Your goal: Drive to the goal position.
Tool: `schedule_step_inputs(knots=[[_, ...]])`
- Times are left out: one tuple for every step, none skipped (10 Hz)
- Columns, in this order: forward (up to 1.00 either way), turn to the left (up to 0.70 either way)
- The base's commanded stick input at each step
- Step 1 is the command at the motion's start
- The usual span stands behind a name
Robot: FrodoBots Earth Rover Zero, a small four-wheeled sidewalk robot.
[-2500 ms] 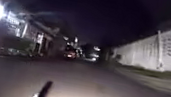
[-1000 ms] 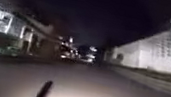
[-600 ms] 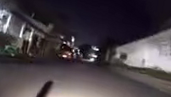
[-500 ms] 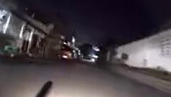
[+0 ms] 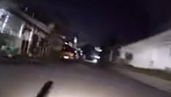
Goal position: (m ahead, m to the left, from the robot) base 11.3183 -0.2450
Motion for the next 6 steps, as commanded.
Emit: schedule_step_inputs(knots=[[1.00, -0.37], [1.00, -0.29], [1.00, -0.04], [1.00, -0.33], [1.00, -0.37], [1.00, -0.08]])
